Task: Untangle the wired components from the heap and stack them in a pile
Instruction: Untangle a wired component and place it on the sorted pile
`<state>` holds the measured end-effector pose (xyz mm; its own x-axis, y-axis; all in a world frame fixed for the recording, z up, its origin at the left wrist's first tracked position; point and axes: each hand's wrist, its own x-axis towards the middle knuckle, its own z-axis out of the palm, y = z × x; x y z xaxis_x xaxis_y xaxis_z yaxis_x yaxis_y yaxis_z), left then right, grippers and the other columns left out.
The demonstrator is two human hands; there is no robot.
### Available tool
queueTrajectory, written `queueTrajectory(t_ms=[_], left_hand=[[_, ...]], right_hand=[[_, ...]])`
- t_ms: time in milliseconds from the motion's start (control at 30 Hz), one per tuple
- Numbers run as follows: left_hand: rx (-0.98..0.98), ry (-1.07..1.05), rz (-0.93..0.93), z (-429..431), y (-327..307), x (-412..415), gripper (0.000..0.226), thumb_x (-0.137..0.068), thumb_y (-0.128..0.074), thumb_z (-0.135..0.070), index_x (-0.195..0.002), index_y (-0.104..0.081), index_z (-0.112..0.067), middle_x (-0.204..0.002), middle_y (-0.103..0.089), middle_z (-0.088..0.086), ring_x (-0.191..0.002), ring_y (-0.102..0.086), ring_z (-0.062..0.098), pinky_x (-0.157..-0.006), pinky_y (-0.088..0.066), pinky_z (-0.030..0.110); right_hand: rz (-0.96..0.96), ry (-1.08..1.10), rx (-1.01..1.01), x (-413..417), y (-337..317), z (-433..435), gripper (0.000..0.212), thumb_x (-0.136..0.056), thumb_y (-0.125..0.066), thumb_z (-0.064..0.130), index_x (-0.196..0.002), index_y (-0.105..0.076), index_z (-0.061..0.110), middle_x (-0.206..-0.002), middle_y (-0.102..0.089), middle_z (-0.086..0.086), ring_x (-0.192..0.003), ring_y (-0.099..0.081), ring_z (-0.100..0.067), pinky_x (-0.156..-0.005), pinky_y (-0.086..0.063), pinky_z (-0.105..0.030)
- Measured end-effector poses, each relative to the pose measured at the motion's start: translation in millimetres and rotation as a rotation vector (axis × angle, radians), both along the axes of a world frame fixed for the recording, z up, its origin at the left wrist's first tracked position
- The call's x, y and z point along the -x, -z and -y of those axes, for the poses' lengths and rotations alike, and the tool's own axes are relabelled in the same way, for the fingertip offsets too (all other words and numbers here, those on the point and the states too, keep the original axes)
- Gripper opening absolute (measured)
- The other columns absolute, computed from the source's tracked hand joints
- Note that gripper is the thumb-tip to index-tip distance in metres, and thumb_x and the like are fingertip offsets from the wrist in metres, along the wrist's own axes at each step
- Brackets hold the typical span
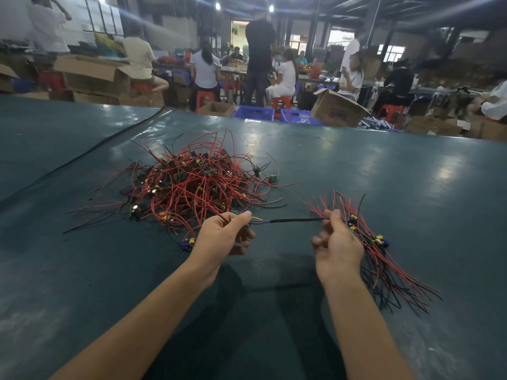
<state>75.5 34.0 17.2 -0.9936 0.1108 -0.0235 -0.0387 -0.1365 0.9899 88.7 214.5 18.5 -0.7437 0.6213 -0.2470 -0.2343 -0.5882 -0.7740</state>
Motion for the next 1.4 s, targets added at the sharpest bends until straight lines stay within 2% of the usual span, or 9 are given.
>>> queueTrajectory(t_ms=[67,200,367,567,633,967,1133,1300,1400], left_hand=[[-0.062,-0.064,0.030,6.2,-2.7,3.6,0.025,-0.093,-0.061,-0.024,-0.072,-0.057,-0.013,-0.060,-0.064,0.002,-0.049,-0.055,0.012,-0.046,-0.049,0.022],[-0.105,-0.116,0.040,18.0,-6.0,9.8,0.020,-0.094,-0.060,-0.028,-0.080,-0.056,-0.014,-0.062,-0.066,0.000,-0.049,-0.056,0.012,-0.047,-0.049,0.022],[-0.088,-0.071,0.053,7.1,3.6,6.5,0.021,-0.093,-0.062,-0.029,-0.077,-0.057,-0.017,-0.065,-0.068,0.000,-0.048,-0.056,0.011,-0.045,-0.049,0.021],[-0.070,-0.010,0.060,7.2,7.0,7.1,0.030,-0.090,-0.066,-0.032,-0.061,-0.061,-0.026,-0.068,-0.068,0.002,-0.053,-0.059,0.013,-0.051,-0.049,0.024],[-0.058,0.011,0.055,6.7,6.9,7.1,0.028,-0.089,-0.067,-0.032,-0.063,-0.060,-0.025,-0.068,-0.068,0.003,-0.054,-0.060,0.013,-0.051,-0.050,0.024],[0.021,0.047,0.025,5.3,6.5,6.1,0.020,-0.085,-0.070,-0.031,-0.075,-0.065,-0.014,-0.073,-0.073,0.003,-0.055,-0.059,0.009,-0.052,-0.049,0.020],[0.017,0.068,0.001,4.4,6.6,4.5,0.019,-0.082,-0.072,-0.034,-0.069,-0.069,-0.020,-0.078,-0.074,0.005,-0.056,-0.059,0.006,-0.052,-0.049,0.019],[0.011,0.029,-0.002,6.1,7.1,6.5,0.019,-0.084,-0.072,-0.032,-0.068,-0.070,-0.020,-0.079,-0.075,0.005,-0.055,-0.059,0.005,-0.052,-0.048,0.019],[-0.020,-0.016,0.010,9.1,6.7,8.2,0.018,-0.083,-0.072,-0.034,-0.075,-0.068,-0.018,-0.079,-0.075,0.004,-0.054,-0.058,0.006,-0.050,-0.048,0.018]], right_hand=[[0.004,0.072,0.072,-1.6,0.3,-17.8,0.024,-0.098,-0.058,0.022,-0.077,-0.063,0.012,-0.064,-0.048,0.004,-0.036,-0.032,-0.003,-0.036,-0.028,-0.015],[0.009,0.122,-0.005,-3.2,4.1,-27.3,0.023,-0.097,-0.060,0.026,-0.079,-0.065,0.013,-0.065,-0.051,0.003,-0.037,-0.034,-0.003,-0.036,-0.031,-0.016],[0.027,-0.061,-0.138,0.2,3.8,3.7,0.030,-0.089,-0.067,0.042,-0.081,-0.071,0.014,-0.053,-0.056,0.009,-0.036,-0.037,-0.004,-0.035,-0.032,-0.018],[0.079,-0.154,-0.278,-0.2,9.2,21.2,0.023,-0.088,-0.071,0.035,-0.073,-0.069,0.018,-0.051,-0.058,0.011,-0.039,-0.039,-0.004,-0.036,-0.035,-0.018],[0.081,-0.147,-0.294,-0.2,9.6,21.2,0.023,-0.089,-0.069,0.036,-0.074,-0.071,0.018,-0.049,-0.057,0.013,-0.038,-0.039,-0.004,-0.037,-0.036,-0.018],[0.033,0.015,-0.243,-0.3,7.0,6.9,0.026,-0.096,-0.061,0.028,-0.075,-0.073,0.018,-0.048,-0.053,0.015,-0.040,-0.030,-0.005,-0.037,-0.028,-0.018],[-0.013,0.117,-0.172,-0.2,4.6,-0.3,0.028,-0.097,-0.060,0.028,-0.074,-0.073,0.017,-0.053,-0.052,0.011,-0.040,-0.028,-0.006,-0.037,-0.026,-0.019],[-0.019,0.151,-0.186,-1.1,4.0,1.4,0.026,-0.097,-0.060,0.028,-0.078,-0.073,0.017,-0.058,-0.053,0.008,-0.040,-0.029,-0.006,-0.037,-0.027,-0.020],[-0.023,0.186,-0.166,-1.9,3.0,0.4,0.025,-0.097,-0.059,0.029,-0.078,-0.072,0.020,-0.057,-0.055,0.009,-0.041,-0.031,-0.006,-0.038,-0.028,-0.019]])
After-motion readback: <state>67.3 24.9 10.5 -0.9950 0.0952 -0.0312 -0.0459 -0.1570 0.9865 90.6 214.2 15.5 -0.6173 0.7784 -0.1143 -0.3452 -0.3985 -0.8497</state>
